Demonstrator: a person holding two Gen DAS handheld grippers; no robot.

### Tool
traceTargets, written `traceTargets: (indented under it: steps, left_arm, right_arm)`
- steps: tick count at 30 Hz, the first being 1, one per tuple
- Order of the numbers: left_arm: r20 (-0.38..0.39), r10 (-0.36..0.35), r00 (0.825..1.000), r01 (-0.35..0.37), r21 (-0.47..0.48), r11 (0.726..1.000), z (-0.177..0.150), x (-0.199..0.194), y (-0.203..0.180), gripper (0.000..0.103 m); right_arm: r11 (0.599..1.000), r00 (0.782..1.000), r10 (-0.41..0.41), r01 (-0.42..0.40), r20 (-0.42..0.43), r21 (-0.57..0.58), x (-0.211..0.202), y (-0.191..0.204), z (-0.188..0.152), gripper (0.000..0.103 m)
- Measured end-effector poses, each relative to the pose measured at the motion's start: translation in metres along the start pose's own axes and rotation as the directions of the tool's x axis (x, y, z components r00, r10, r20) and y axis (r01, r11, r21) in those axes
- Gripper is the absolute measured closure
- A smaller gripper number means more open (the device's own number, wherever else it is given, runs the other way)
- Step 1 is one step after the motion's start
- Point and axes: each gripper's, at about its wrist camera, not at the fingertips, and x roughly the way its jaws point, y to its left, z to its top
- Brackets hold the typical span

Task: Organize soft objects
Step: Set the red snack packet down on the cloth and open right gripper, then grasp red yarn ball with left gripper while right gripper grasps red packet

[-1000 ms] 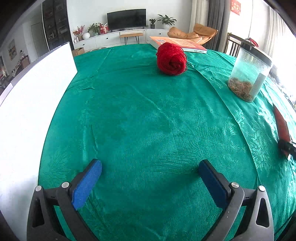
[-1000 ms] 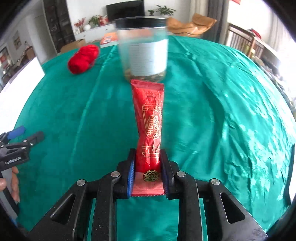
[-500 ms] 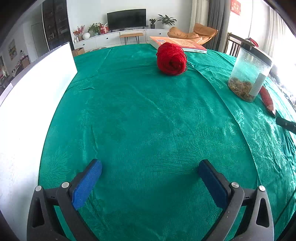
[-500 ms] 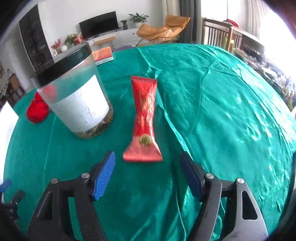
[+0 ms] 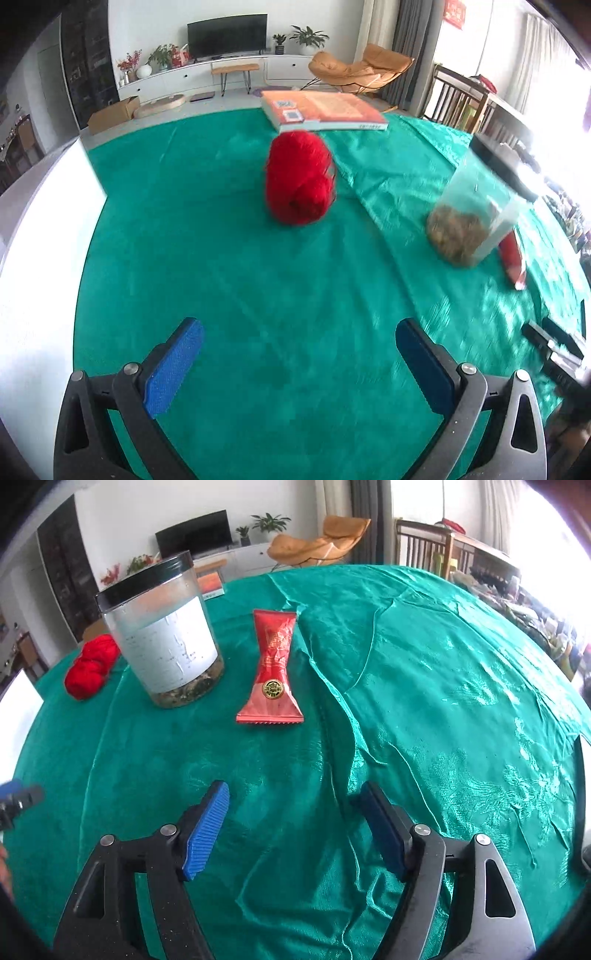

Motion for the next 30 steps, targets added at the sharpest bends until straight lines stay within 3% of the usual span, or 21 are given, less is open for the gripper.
traceTargets:
  steps: [3, 6, 9, 12, 13, 14, 15, 16, 17, 21, 25, 27, 30]
  left_arm:
    - [-0.037, 0.046, 0.998, -0.045, 0.036, 0.998, 0.053, 0.027, -0.007, 0.000]
    - [-0.062, 0.127, 0.990, -0.124, 0.051, 0.991, 0.091, 0.059, -0.006, 0.000]
    - [-0.082, 0.155, 0.985, -0.148, 0.077, 0.986, 0.107, 0.083, -0.009, 0.000]
    - [-0.113, 0.181, 0.977, -0.172, 0.084, 0.982, 0.110, 0.101, -0.006, 0.000]
    - [-0.119, 0.174, 0.978, -0.167, 0.069, 0.984, 0.111, 0.104, -0.003, 0.003]
    - [-0.121, 0.153, 0.981, -0.149, 0.041, 0.988, 0.110, 0.105, 0.002, 0.021]
    - [-0.127, 0.118, 0.985, -0.119, 0.005, 0.993, 0.110, 0.104, 0.007, 0.039]
    - [-0.145, 0.065, 0.987, -0.071, -0.033, 0.997, 0.110, 0.106, 0.013, 0.060]
    - [-0.148, 0.041, 0.988, -0.051, -0.065, 0.997, 0.111, 0.103, 0.018, 0.060]
    - [-0.088, -0.046, 0.995, 0.038, -0.094, 0.995, 0.115, 0.064, 0.026, 0.060]
    - [-0.006, -0.156, 0.988, 0.155, -0.096, 0.983, 0.108, -0.020, 0.042, 0.060]
    - [0.041, -0.176, 0.984, 0.178, -0.079, 0.981, 0.094, -0.069, 0.057, 0.060]
    - [0.087, -0.147, 0.985, 0.153, -0.065, 0.986, 0.063, -0.135, 0.090, 0.060]
  right_arm:
    - [1.000, 1.000, 0.019, -0.019, -0.006, 0.008, -0.001, -0.001, 0.001, 0.024]
    - [0.988, 0.993, 0.113, -0.114, 0.014, 0.100, -0.009, -0.017, 0.009, 0.024]
    - [0.979, 0.989, 0.128, -0.137, 0.067, 0.150, -0.011, -0.030, 0.039, 0.024]
    - [0.990, 0.993, 0.117, -0.117, 0.000, 0.074, 0.021, -0.019, 0.077, 0.024]
    - [0.992, 0.992, 0.117, -0.115, -0.037, 0.044, 0.036, -0.013, 0.087, 0.026]
    - [0.993, 0.991, 0.118, -0.117, -0.067, 0.016, 0.050, -0.009, 0.094, 0.027]
    - [0.992, 0.989, 0.120, -0.122, -0.090, -0.016, 0.061, -0.003, 0.098, 0.035]
    - [0.991, 0.985, 0.122, -0.128, -0.122, -0.049, 0.071, 0.003, 0.101, 0.072]
    - [0.990, 0.986, 0.109, -0.119, -0.128, -0.072, 0.074, 0.006, 0.103, 0.085]
    - [0.994, 0.992, 0.109, -0.109, -0.067, -0.003, 0.046, -0.009, 0.115, 0.087]
    - [0.993, 0.992, 0.120, -0.120, 0.026, -0.005, -0.013, -0.010, 0.132, 0.087]
    - [0.988, 0.986, 0.155, -0.153, 0.057, -0.036, -0.044, 0.004, 0.139, 0.087]
    - [0.963, 0.961, 0.264, -0.257, 0.081, -0.087, -0.081, 0.045, 0.145, 0.087]
